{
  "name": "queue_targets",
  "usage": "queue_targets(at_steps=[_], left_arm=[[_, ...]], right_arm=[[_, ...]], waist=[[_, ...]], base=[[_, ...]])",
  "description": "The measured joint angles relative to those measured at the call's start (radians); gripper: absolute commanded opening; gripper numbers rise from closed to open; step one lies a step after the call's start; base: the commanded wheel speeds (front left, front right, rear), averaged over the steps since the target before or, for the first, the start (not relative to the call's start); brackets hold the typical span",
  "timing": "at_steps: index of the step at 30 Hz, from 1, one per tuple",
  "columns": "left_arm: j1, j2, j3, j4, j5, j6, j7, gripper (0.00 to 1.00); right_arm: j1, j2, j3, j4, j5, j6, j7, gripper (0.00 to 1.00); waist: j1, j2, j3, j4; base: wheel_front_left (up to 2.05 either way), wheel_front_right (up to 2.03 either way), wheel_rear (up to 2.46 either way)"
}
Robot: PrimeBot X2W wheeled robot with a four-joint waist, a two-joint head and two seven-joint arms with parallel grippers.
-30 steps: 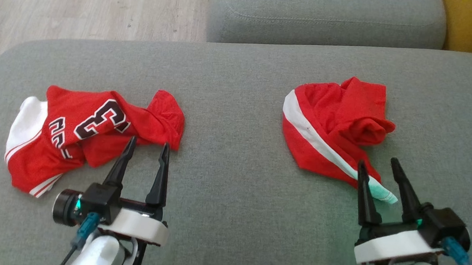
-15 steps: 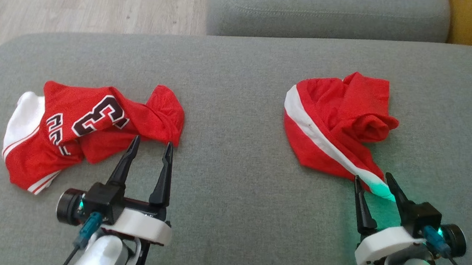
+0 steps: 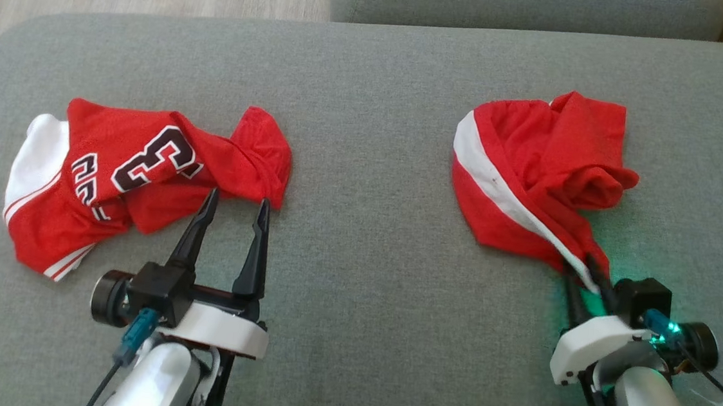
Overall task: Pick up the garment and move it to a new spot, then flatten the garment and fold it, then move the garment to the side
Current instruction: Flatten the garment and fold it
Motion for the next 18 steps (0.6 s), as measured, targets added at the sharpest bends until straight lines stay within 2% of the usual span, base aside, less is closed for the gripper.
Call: queue_targets(at_steps=[5, 16, 17, 18], left_arm=[[-0.004, -0.003, 0.008, 0.009, 0.007, 0.000, 0.000, 1.00], [-0.007, -0.018, 0.026, 0.010, 0.008, -0.009, 0.000, 1.00], [-0.007, -0.022, 0.026, 0.010, 0.008, -0.009, 0.000, 1.00], [-0.007, -0.025, 0.026, 0.010, 0.010, -0.009, 0.000, 1.00]], right_arm=[[-0.005, 0.001, -0.066, 0.012, -0.047, 0.000, 0.000, 0.00], [0.067, 0.001, -0.419, -0.145, -0.245, 0.000, 0.073, 0.00], [0.074, 0.001, -0.434, -0.154, -0.255, 0.000, 0.080, 0.46], [0.079, 0.000, -0.437, -0.160, -0.253, 0.000, 0.080, 1.00]], waist=[[-0.0001, 0.0000, -0.002, -0.018], [-0.0002, 0.0000, -0.047, -0.073], [-0.0002, 0.0000, -0.050, -0.076], [-0.0003, 0.0000, -0.051, -0.078]], base=[[0.00, 0.00, 0.00], [0.00, 0.00, 0.00], [0.00, 0.00, 0.00], [0.00, 0.00, 0.00]])
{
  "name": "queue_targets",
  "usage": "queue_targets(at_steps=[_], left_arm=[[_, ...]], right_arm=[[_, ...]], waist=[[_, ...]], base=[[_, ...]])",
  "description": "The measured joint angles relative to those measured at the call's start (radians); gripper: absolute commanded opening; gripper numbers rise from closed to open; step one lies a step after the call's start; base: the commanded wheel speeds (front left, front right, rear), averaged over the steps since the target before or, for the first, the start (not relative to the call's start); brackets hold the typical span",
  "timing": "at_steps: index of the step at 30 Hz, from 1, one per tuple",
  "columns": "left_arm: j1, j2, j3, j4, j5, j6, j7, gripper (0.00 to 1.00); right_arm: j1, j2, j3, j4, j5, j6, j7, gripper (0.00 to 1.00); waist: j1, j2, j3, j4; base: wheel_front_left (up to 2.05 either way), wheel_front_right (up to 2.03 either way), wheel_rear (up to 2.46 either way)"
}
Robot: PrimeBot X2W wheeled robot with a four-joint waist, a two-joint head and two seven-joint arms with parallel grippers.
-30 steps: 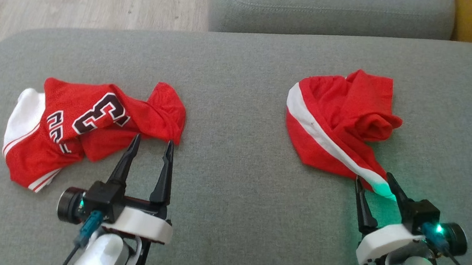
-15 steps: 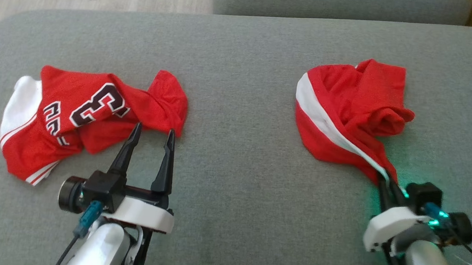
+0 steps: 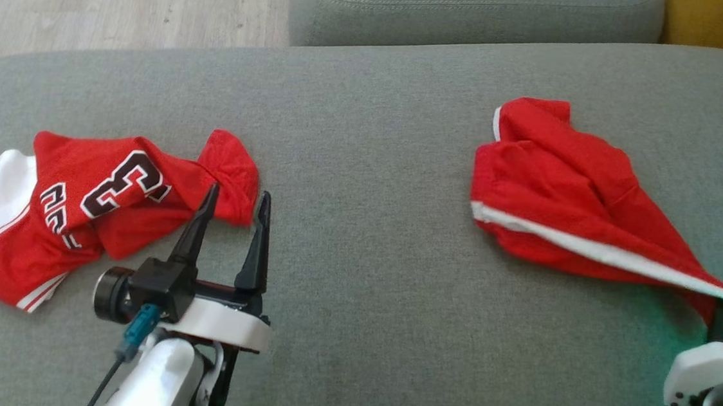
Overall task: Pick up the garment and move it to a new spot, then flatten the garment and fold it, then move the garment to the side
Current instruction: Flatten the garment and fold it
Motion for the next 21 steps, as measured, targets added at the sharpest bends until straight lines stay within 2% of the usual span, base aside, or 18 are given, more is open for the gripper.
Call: queue_targets(at_steps=[6, 11, 16, 21], left_arm=[[0.000, -0.007, 0.001, 0.006, 0.007, -0.005, 0.000, 1.00], [0.002, -0.007, 0.011, 0.009, 0.007, -0.012, 0.000, 1.00], [0.004, -0.010, 0.012, 0.009, 0.007, -0.018, 0.000, 1.00], [0.004, -0.014, 0.011, 0.009, 0.016, -0.021, 0.000, 1.00]], right_arm=[[-0.001, 0.002, 0.069, -0.035, 0.058, 0.000, -0.037, 1.00], [0.002, 0.002, 0.251, -0.114, 0.195, 0.000, -0.104, 1.00], [0.052, 0.002, 0.454, -0.214, 0.323, 0.000, -0.125, 1.00], [0.124, 0.002, 0.568, -0.228, 0.348, 0.000, -0.133, 1.00]], waist=[[0.0000, 0.0000, -0.006, -0.001], [0.0000, 0.0000, -0.012, 0.003], [0.0000, 0.0000, -0.016, 0.014], [0.0000, 0.0000, -0.015, 0.035]], base=[[0.00, 0.00, 0.00], [0.00, 0.00, 0.00], [0.00, 0.00, 0.00], [0.00, 0.00, 0.00]])
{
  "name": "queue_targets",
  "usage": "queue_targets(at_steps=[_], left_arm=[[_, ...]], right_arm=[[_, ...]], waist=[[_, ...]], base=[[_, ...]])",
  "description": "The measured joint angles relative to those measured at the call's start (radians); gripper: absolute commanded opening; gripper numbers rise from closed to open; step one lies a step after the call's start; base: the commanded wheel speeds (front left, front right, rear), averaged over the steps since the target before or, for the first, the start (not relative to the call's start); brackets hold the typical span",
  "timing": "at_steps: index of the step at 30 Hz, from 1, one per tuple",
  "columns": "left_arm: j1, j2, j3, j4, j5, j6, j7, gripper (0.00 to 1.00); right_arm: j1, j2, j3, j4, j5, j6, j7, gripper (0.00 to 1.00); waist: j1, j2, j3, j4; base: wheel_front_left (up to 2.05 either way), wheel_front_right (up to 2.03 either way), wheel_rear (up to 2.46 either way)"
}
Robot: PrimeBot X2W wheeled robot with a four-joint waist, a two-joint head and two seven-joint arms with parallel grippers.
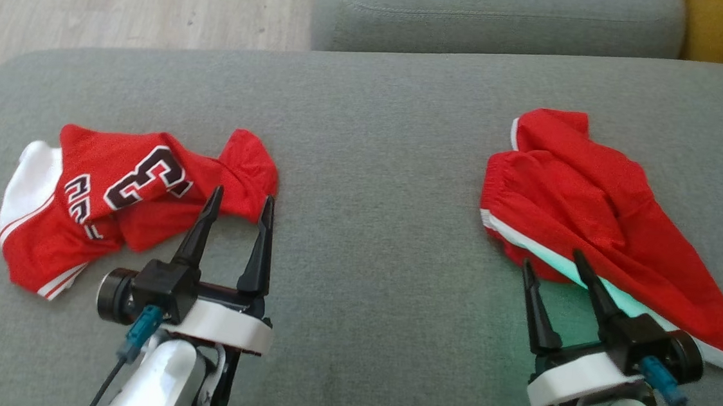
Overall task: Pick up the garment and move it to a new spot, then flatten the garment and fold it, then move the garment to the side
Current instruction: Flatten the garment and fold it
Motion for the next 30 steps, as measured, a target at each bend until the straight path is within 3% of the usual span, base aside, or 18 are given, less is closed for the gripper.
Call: queue_targets(at_steps=[8, 17, 21, 22, 23, 24, 30], left_arm=[[-0.001, -0.010, -0.003, 0.000, 0.000, -0.010, 0.000, 1.00], [-0.008, -0.033, -0.017, 0.010, 0.009, -0.022, 0.000, 1.00], [-0.011, -0.035, -0.017, 0.012, 0.012, -0.024, 0.000, 1.00], [-0.013, -0.036, -0.016, 0.014, 0.017, -0.029, 0.000, 1.00], [-0.014, -0.037, -0.016, 0.015, 0.020, -0.031, 0.000, 1.00], [-0.016, -0.039, -0.016, 0.016, 0.020, -0.031, 0.000, 1.00], [-0.018, -0.046, -0.014, 0.027, 0.026, -0.032, 0.000, 1.00]], right_arm=[[-0.089, -0.001, 0.020, 0.101, -0.094, 0.000, 0.019, 1.00], [-0.242, -0.002, -0.079, 0.299, -0.224, 0.000, 0.081, 1.00], [-0.292, -0.003, -0.105, 0.381, -0.229, 0.000, 0.079, 1.00], [-0.304, -0.003, -0.104, 0.401, -0.218, 0.000, 0.078, 0.95], [-0.315, -0.004, -0.099, 0.418, -0.200, 0.000, 0.067, 0.31], [-0.324, -0.004, -0.089, 0.432, -0.182, 0.000, 0.057, 0.00], [-0.344, -0.007, 0.018, 0.463, -0.047, 0.000, 0.017, 0.00]], waist=[[0.0001, 0.0000, 0.030, 0.053], [0.0002, 0.0000, 0.080, 0.120], [0.0002, 0.0000, 0.097, 0.139], [0.0002, 0.0000, 0.099, 0.142], [0.0002, 0.0000, 0.101, 0.144], [0.0002, -0.0001, 0.102, 0.145], [0.0001, 0.0000, 0.095, 0.129]], base=[[0.00, 0.00, 0.00], [0.00, 0.00, 0.00], [0.00, 0.00, 0.00], [0.00, 0.00, 0.00], [0.00, 0.00, 0.00], [0.00, 0.00, 0.00], [0.00, 0.00, 0.00]])
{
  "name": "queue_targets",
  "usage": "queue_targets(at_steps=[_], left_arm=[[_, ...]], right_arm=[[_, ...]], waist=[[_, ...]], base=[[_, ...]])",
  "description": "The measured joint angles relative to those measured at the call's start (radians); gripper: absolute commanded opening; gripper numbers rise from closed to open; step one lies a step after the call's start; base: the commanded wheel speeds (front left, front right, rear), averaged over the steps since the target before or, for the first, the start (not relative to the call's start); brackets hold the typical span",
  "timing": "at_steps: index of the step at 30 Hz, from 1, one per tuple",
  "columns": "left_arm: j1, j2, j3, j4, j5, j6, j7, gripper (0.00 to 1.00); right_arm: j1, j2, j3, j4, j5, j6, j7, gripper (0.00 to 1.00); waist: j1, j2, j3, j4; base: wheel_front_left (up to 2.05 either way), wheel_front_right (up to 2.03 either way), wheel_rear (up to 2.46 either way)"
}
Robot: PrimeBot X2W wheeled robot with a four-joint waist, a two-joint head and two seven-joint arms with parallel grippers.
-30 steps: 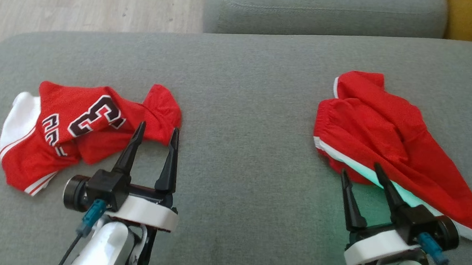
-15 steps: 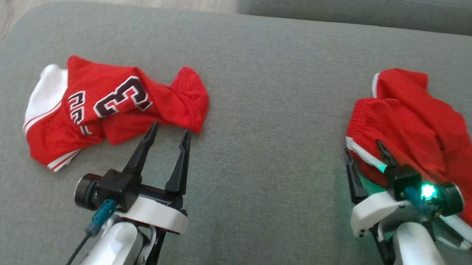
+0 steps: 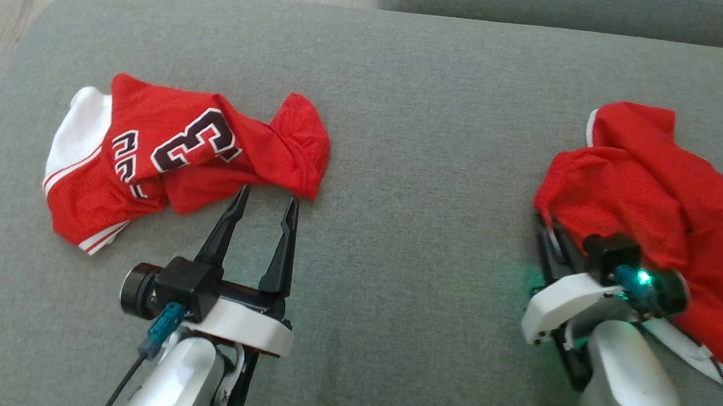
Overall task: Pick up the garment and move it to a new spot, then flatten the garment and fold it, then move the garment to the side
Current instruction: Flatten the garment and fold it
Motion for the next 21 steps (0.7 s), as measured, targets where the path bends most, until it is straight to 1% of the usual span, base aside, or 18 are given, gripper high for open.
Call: queue_targets(at_steps=[2, 5, 9, 10, 11, 14, 16, 17, 18, 21], left_arm=[[0.000, -0.001, 0.001, 0.003, 0.000, 0.000, 0.000, 1.00], [0.000, -0.001, 0.006, 0.007, 0.000, 0.000, 0.000, 1.00], [0.000, -0.001, 0.011, 0.013, 0.007, -0.001, 0.000, 1.00], [0.000, -0.001, 0.012, 0.014, 0.008, -0.002, 0.000, 1.00], [0.000, -0.001, 0.012, 0.014, 0.008, -0.002, 0.000, 1.00], [0.000, -0.001, 0.013, 0.015, 0.009, -0.008, 0.000, 1.00], [0.000, -0.001, 0.016, 0.015, 0.009, -0.008, 0.000, 1.00], [0.001, -0.001, 0.016, 0.015, 0.009, -0.008, 0.000, 1.00], [0.001, -0.001, 0.017, 0.015, 0.009, -0.008, 0.000, 1.00], [0.001, 0.000, 0.020, 0.016, 0.009, -0.007, 0.000, 1.00]], right_arm=[[0.001, -0.004, 0.064, -0.004, 0.060, 0.000, -0.009, 0.00], [0.003, -0.005, 0.179, -0.041, 0.173, 0.000, -0.011, 0.00], [0.010, -0.006, 0.347, -0.097, 0.278, 0.000, -0.017, 0.00], [0.016, -0.006, 0.388, -0.107, 0.299, 0.000, -0.017, 0.00], [0.016, -0.006, 0.388, -0.107, 0.299, 0.000, -0.017, 0.00], [0.034, -0.006, 0.504, -0.126, 0.360, 0.000, -0.015, 0.00], [0.038, -0.006, 0.562, -0.130, 0.393, 0.000, -0.001, 0.00], [0.037, -0.006, 0.580, -0.127, 0.402, 0.000, 0.007, 0.64], [0.036, -0.006, 0.594, -0.120, 0.402, 0.000, 0.010, 1.00], [0.034, -0.006, 0.606, -0.103, 0.410, 0.000, 0.011, 1.00]], waist=[[0.0000, 0.0000, -0.006, -0.007], [0.0000, 0.0000, -0.015, -0.018], [-0.0001, 0.0000, -0.028, -0.029], [-0.0001, 0.0000, -0.031, -0.031], [-0.0001, 0.0000, -0.031, -0.031], [-0.0001, 0.0000, -0.038, -0.035], [-0.0001, 0.0000, -0.041, -0.037], [-0.0001, 0.0000, -0.042, -0.038], [-0.0001, 0.0000, -0.043, -0.040], [-0.0001, 0.0000, -0.045, -0.046]], base=[[0.00, 0.00, 0.00], [0.00, 0.00, 0.00], [0.00, 0.00, 0.00], [0.00, 0.00, 0.00], [0.00, 0.00, 0.00], [0.00, 0.00, 0.00], [0.00, 0.00, 0.00], [0.00, 0.00, 0.00], [0.00, 0.00, 0.00], [0.00, 0.00, 0.00]])
